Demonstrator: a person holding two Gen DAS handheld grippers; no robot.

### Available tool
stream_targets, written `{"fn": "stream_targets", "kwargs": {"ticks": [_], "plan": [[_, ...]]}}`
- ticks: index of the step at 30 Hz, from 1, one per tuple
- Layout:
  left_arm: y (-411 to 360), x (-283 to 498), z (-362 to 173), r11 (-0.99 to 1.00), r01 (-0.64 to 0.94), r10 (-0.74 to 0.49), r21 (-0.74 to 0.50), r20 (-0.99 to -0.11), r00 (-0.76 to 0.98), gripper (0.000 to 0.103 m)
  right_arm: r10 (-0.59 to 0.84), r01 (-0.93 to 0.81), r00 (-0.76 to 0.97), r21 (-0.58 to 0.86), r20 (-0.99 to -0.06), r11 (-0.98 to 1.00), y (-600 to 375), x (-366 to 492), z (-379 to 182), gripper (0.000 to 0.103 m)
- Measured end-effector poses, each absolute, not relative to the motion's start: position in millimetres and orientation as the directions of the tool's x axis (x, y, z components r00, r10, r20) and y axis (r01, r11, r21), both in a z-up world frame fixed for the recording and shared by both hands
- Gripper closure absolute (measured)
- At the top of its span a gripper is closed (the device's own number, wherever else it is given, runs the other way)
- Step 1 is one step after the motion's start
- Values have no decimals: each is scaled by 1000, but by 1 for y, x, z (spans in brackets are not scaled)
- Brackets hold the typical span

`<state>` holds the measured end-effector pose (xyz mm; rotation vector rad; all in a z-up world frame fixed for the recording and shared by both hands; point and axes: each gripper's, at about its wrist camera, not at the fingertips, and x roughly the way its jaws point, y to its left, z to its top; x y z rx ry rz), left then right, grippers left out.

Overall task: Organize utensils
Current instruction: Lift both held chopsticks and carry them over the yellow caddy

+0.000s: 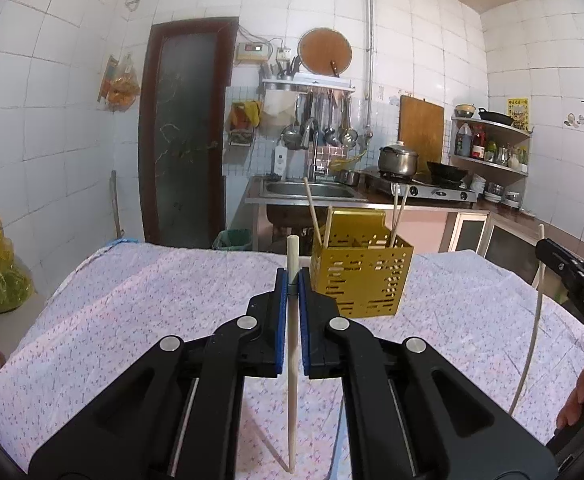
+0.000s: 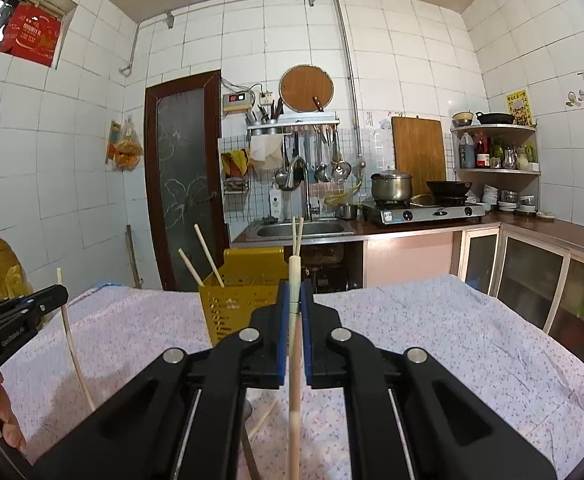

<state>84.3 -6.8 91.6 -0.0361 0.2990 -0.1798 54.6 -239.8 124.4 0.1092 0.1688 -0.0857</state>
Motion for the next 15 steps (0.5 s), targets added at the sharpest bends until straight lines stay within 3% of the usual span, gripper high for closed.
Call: {"fn": "stream_targets", "kwargs": {"ticks": [15], "plan": [[-29,129,151,978,196,-207,-69,-213,955,99,-33,51,993,160,-118,986,-252,109,156,97]]}}
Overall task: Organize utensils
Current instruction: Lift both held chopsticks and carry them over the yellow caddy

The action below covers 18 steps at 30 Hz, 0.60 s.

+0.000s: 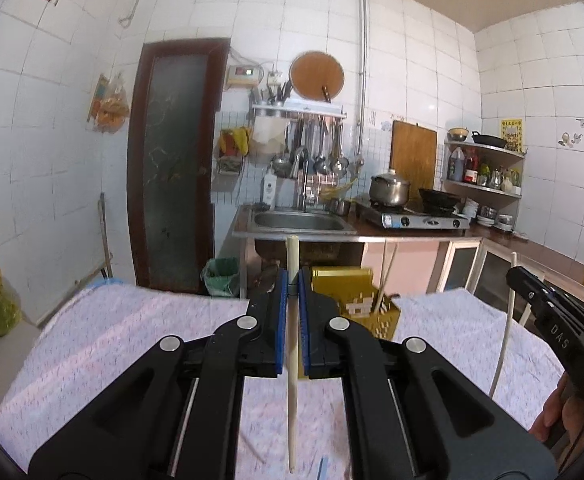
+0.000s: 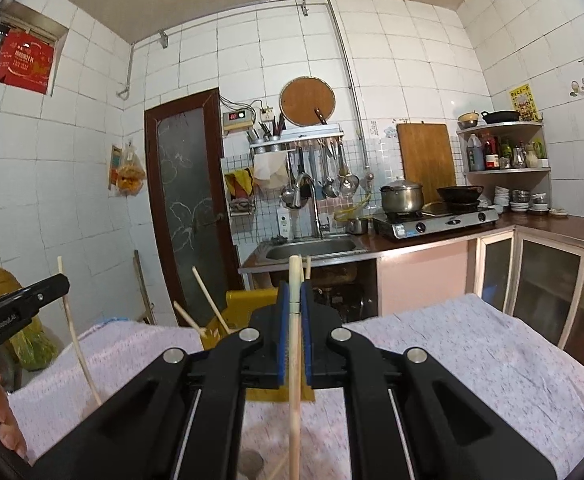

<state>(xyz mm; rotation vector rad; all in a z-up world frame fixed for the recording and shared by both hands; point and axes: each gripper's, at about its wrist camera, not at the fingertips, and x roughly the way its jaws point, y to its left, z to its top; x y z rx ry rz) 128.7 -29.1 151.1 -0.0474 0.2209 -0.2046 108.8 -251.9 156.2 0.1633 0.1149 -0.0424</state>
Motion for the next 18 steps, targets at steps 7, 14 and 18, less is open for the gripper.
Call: {"fn": "stream_targets", "kwargs": {"ticks": [7,14,18], "plan": [[-42,154,179,978,201,-209,-62,-173,962,99,-18,31,996,146,-91,989,-252,140,178,97],[-49,176,198,976,209,-214,-54,-141,967,99,-6,18,997,144,-79,989,-253,164,190,97],[-55,184,207,976,213,-217,-46,-119,969,99,-1,9,998,130,-65,991,-249,177,198,97]]}}
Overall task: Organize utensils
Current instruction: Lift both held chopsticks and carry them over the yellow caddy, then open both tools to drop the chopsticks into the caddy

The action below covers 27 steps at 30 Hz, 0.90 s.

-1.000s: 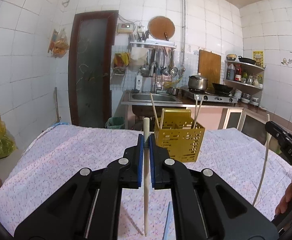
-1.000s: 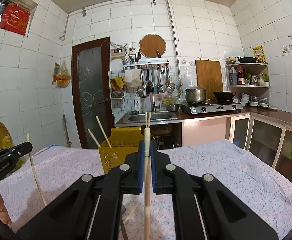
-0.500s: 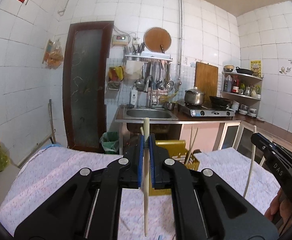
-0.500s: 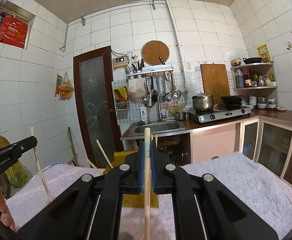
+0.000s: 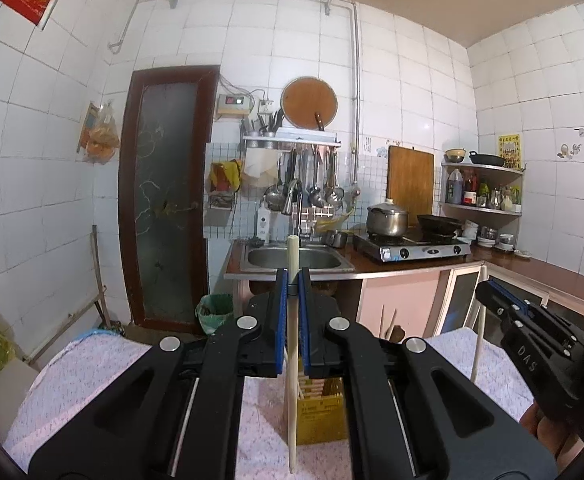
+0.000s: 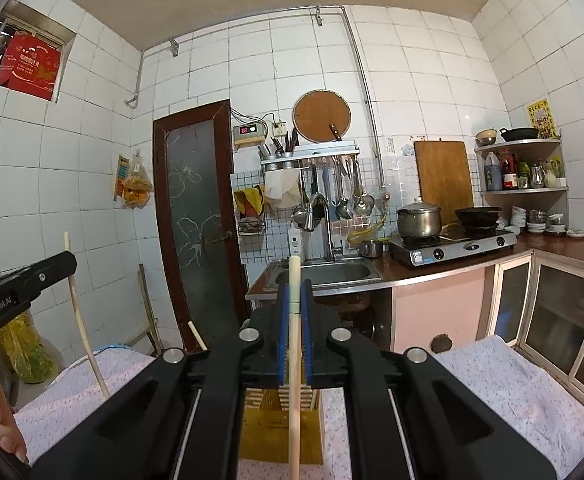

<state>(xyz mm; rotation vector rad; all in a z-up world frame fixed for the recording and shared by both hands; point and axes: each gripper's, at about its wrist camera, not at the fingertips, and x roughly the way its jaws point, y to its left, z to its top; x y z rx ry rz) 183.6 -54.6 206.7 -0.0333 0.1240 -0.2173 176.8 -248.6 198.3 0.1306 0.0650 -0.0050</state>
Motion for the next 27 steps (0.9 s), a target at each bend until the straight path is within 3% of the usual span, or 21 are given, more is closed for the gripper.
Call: {"fn": "stream_targets", "kwargs": {"ticks": [7,14,19,27], "plan": [[-59,211,229,972,227,-231,-61,-82,969,99,-9,12,1000,112,-20,994,-247,204,222,97],[-66,259,241,965,242,-248,-102,-58,967,99,5,-14,999,187,48,982,-256,242,244,97],[-78,301,227,955,260,-271,-141,-68,960,99,-6,-4,998,148,68,989,-248,273,232,97],[-97,337,157,956,270,-287,-113,-171,943,99,27,-25,999,131,-20,991,-253,315,171,97]]}}
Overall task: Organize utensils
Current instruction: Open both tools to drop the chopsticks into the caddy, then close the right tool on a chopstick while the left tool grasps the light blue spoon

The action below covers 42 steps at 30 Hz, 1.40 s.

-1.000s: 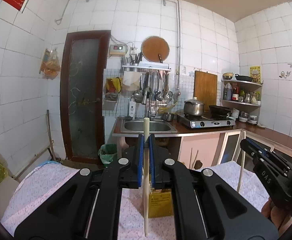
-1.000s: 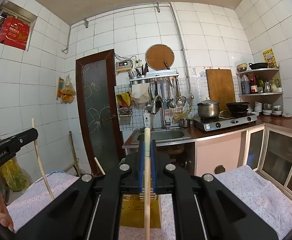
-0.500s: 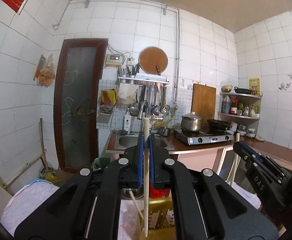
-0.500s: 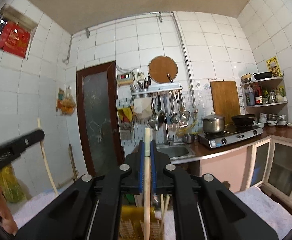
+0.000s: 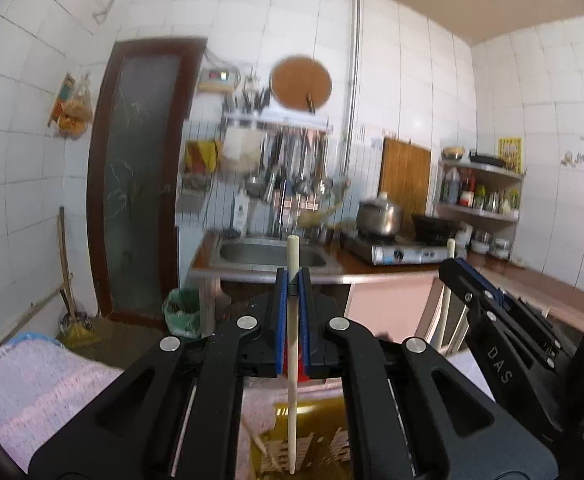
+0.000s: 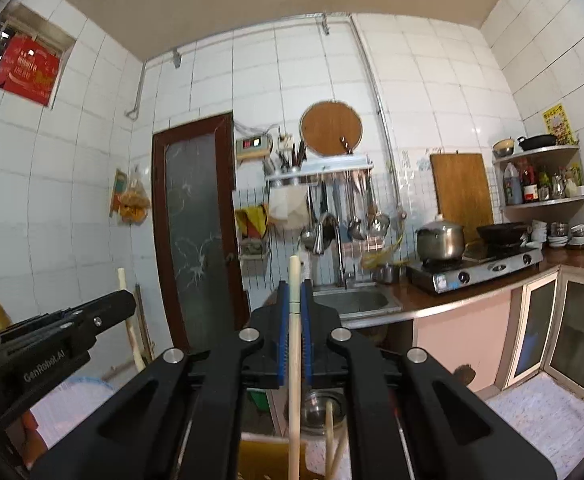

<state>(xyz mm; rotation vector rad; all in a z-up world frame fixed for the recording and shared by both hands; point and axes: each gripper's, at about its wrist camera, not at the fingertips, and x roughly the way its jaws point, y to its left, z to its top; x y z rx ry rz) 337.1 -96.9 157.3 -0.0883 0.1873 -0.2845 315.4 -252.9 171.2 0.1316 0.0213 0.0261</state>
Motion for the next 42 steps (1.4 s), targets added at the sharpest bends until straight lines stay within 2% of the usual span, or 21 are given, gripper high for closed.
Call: {"fn": "stream_targets", "kwargs": {"ticks": [6,7,8,9,10,11,13,14,19,24,26,28,29,32,34,36,38,42], "plan": [[-88,347,124,956,264,-289,-126,-287,913,98,26,-10,988,106,-152,994,-255,314,142,96],[-86,344,124,956,264,-290,-125,-299,909,97,13,4,985,101,-171,995,-256,310,142,88],[-84,341,125,957,264,-290,-122,-312,905,87,3,18,979,104,-203,994,-258,304,142,74],[-79,334,127,959,255,-281,-122,-318,906,66,0,25,976,115,-217,993,-261,299,143,39],[-74,325,129,963,242,-268,-120,-315,910,54,-8,35,975,120,-224,992,-263,292,143,32],[-68,314,132,967,228,-253,-116,-304,919,40,-28,56,968,109,-249,992,-264,281,144,33],[-59,297,136,974,208,-227,-93,-302,926,28,-49,83,954,103,-295,991,-265,264,143,33],[-54,289,137,976,203,-219,-82,-318,923,19,-50,90,946,110,-322,990,-266,256,141,33],[-30,249,118,983,177,-181,-47,-400,899,9,-40,104,865,100,-501,990,-260,218,108,32],[-15,227,66,985,164,-162,-46,-556,815,8,-33,150,731,113,-681,982,-244,199,45,35],[-11,219,43,986,162,-149,-33,-599,787,8,-31,168,680,115,-732,979,-238,197,22,40],[-10,213,26,986,163,-141,-23,-629,765,8,-21,173,641,118,-767,978,-233,199,5,51],[-10,210,15,985,168,-142,-22,-652,745,8,-11,177,623,127,-782,976,-231,200,-2,53],[-11,203,-3,984,178,-138,-12,-684,716,8,6,195,588,148,-809,970,-226,206,-13,58],[-12,199,-13,983,182,-137,-10,-698,703,8,-4,204,567,136,-823,969,-222,210,-19,67],[-14,196,-18,981,192,-147,-18,-713,686,8,-37,206,569,99,-821,974,-215,212,-19,71],[-18,195,-21,980,199,-151,-19,-721,676,8,-19,182,568,103,-823,978,-212,213,-18,91],[-27,189,-28,974,227,-163,-15,-743,650,8,12,112,575,94,-818,989,-216,204,-17,97]]}}
